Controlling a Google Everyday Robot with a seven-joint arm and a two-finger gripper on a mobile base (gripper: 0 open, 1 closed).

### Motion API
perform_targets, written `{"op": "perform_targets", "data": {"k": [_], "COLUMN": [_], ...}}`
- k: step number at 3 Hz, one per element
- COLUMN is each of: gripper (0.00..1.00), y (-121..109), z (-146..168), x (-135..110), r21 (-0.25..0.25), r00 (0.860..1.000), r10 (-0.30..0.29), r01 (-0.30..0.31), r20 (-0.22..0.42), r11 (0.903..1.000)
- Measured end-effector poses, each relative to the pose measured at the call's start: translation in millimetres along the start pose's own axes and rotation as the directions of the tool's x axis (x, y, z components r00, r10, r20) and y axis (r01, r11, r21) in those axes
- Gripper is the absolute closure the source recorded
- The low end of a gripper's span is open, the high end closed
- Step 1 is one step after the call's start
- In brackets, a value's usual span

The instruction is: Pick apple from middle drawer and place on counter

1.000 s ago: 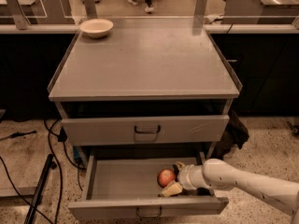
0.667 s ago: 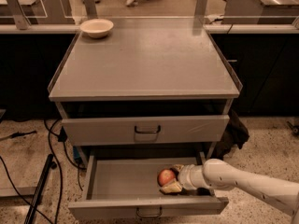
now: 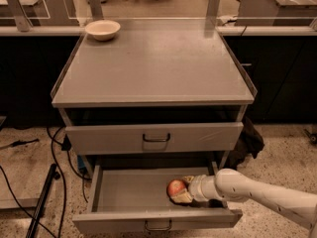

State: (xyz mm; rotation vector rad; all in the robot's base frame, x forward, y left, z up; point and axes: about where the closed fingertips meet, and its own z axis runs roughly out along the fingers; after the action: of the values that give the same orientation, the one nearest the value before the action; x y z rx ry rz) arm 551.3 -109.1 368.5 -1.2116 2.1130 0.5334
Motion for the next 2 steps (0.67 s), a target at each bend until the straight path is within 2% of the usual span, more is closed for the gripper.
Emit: {"op": "perform_targets", "data": {"k": [1,2], "gripper": [1.0,1.0], "y": [-5,-10], "z": [-21,-50], "x": [-8,-23], "r21": [-0.058,-0.136], "r00": [0.999,0.996], "r10": [0.002,-0.008], "r01": [0.0,0.02], "r20": [0.041,0.084], "r11": [0.9983,0.9905]}}
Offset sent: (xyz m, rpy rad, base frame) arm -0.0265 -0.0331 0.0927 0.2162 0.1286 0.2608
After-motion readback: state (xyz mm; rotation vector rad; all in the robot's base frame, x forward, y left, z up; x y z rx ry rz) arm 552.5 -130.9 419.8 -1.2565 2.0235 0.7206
